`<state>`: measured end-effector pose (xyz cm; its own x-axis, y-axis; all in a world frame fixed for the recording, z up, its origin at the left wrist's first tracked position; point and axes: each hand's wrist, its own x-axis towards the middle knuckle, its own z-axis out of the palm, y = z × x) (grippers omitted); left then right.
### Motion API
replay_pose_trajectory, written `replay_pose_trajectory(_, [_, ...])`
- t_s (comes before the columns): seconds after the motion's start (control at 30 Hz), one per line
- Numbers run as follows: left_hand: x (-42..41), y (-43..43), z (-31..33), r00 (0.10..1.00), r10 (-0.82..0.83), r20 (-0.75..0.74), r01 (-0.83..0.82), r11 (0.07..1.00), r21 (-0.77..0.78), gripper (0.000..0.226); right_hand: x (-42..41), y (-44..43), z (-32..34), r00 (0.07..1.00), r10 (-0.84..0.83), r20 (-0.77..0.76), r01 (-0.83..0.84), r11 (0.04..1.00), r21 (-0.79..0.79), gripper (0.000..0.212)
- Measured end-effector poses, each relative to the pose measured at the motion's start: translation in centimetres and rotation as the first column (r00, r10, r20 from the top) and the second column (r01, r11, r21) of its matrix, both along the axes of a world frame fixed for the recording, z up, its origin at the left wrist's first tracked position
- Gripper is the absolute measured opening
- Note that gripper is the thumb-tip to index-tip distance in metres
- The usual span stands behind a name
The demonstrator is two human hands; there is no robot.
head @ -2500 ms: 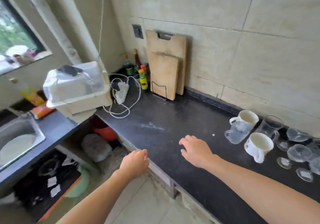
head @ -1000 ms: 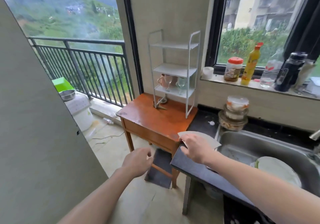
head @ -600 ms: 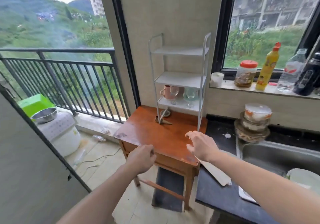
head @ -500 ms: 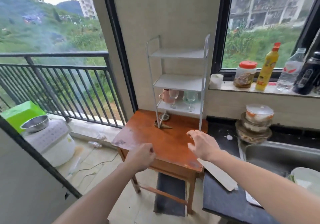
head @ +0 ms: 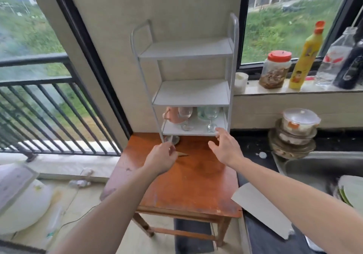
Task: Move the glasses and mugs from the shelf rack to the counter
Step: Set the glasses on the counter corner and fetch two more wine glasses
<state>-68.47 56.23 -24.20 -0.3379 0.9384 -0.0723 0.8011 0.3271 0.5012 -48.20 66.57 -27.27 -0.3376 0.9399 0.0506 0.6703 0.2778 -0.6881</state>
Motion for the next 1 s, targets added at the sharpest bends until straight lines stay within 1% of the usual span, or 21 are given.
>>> replay_pose_trajectory(0.13, [-2.3, 6.4, -1.4, 0.98, 0.052, 0.193, -0.06, 0.998, 0.035, 0.025, -2.9, 4.1, -2.5, 0.967, -0.177, -0.181, 0.155, 0.979, -0.133, 0.064])
replay_pose_trajectory(0.27, [-4.2, 11.6, -2.6, 0.943, 0.065, 0.325, -0.102, 0.99, 0.096, 0.044, -5.0, 7.2, -4.0, 0.892, -0.304, -0.335, 0.255, 0.95, -0.182, 0.068])
replay_pose_trajectory(0.4, [-4.3, 14.8, -3.3, 0.905, -0.032, 0.424, -0.081, 0.966, 0.246, 0.052, -6.0, 9.4, -4.4, 0.831, -0.325, -0.452, 0.271, 0.945, -0.182, 0.067])
replay_pose_trajectory(0.47, [-4.1, 16.1, -3.4, 0.874, -0.002, 0.487, -0.15, 0.95, 0.275, 0.054, -6.4, 10.1, -4.3, 0.809, -0.316, -0.495, 0.266, 0.949, -0.172, 0.065])
replay_pose_trajectory(0.53, [-3.8, 17.1, -3.5, 0.826, 0.027, 0.564, -0.223, 0.933, 0.282, 0.051, -6.7, 10.6, -4.2, 0.781, -0.319, -0.536, 0.255, 0.948, -0.193, 0.068])
replay_pose_trajectory(0.6, [-3.5, 17.6, -3.5, 0.776, 0.014, 0.63, -0.239, 0.931, 0.274, 0.049, -6.8, 10.7, -4.0, 0.769, -0.318, -0.555, 0.243, 0.948, -0.206, 0.065])
replay_pose_trajectory(0.67, [-3.5, 17.8, -3.5, 0.718, 0.013, 0.696, -0.228, 0.949, 0.217, 0.051, -6.7, 10.3, -3.8, 0.783, -0.297, -0.547, 0.219, 0.954, -0.205, 0.061])
replay_pose_trajectory(0.8, [-3.9, 17.0, -3.2, 0.681, 0.007, 0.732, -0.172, 0.974, 0.15, 0.056, -6.2, 8.7, -3.1, 0.798, -0.29, -0.529, 0.185, 0.952, -0.243, 0.055])
replay_pose_trajectory(0.9, [-3.9, 15.0, -2.9, 0.637, -0.053, 0.769, -0.111, 0.981, 0.16, 0.062, -5.5, 6.8, -2.3, 0.759, -0.345, -0.552, 0.16, 0.921, -0.356, 0.047])
replay_pose_trajectory(1.0, [-3.7, 12.2, -2.7, 0.577, -0.036, 0.816, -0.062, 0.994, 0.088, 0.066, -4.5, 3.9, -1.9, 0.707, -0.417, -0.571, 0.148, 0.877, -0.457, 0.04])
